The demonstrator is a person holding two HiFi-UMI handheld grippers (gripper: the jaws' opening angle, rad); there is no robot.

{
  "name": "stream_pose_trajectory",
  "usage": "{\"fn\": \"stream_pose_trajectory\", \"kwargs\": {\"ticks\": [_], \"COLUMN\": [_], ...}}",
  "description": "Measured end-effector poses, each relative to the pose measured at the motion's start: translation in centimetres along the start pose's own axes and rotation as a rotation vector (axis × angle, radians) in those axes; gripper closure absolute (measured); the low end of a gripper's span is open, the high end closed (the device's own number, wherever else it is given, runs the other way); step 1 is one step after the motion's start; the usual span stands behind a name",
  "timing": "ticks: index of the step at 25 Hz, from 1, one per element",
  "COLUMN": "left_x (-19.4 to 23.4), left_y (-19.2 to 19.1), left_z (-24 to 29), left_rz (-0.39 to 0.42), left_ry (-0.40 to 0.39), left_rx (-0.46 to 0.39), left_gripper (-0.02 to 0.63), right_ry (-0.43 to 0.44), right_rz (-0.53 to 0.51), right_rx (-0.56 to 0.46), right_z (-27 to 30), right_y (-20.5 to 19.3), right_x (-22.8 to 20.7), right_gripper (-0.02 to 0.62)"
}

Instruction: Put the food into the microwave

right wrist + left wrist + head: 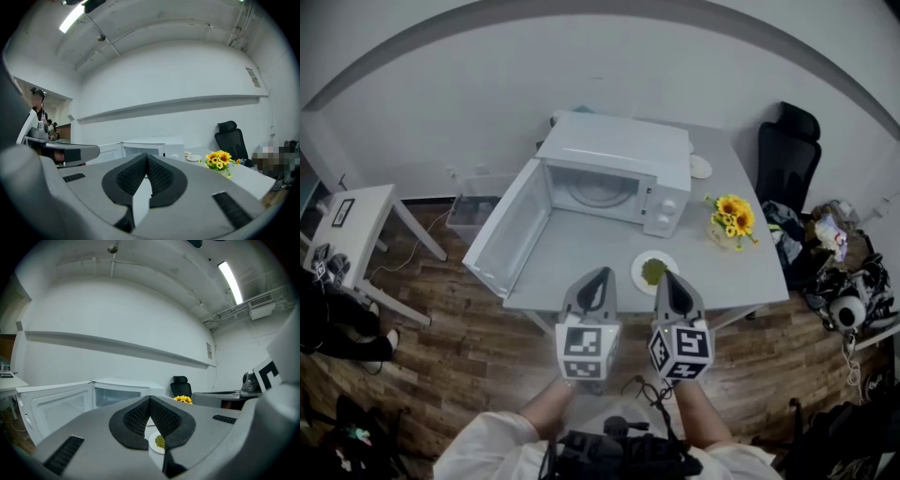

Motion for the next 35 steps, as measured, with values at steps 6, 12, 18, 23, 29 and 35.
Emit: {"fn": "stream_pose_trajectory", "kwargs": {"ticks": [6, 12, 18, 23, 29, 35], "left_x": [1.5, 3.3, 3.9, 3.3, 2.3, 2.4], "left_y": [1.3, 1.7, 1.0, 0.4, -0.3, -4.6], "left_z": [4.0, 7.4, 10.0, 11.8, 13.0, 13.4], "left_rz": [0.014, 0.021, 0.007, 0.005, 0.005, -0.053], "left_ry": [-0.017, -0.036, -0.028, -0.016, -0.009, 0.006], "left_rx": [-0.004, 0.014, 0.047, 0.068, 0.091, 0.165], "left_gripper": [0.595, 0.595, 0.595, 0.595, 0.595, 0.595], "right_ry": [-0.016, -0.035, -0.023, 0.003, 0.026, -0.043], "right_rz": [0.01, 0.017, 0.009, -0.029, -0.041, -0.001], "right_rx": [-0.01, -0.016, 0.008, -0.003, 0.011, 0.103], "right_z": [4.4, 8.3, 10.7, 11.9, 12.6, 11.9], "right_y": [0.9, 1.6, 1.4, 1.4, 1.1, -3.3], "right_x": [-1.0, -1.6, -2.1, -3.0, -4.0, -7.4], "right_gripper": [0.572, 0.572, 0.572, 0.572, 0.572, 0.572]}}
Point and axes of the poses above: the fingertips, and each gripper's own axes: z forward along the fingers, x to its left, y out of its top, the point moved 2 cm from there along -z, backward along the fingers, and after that the axes turned 5 degrees about -z, right-handed, at the moved point
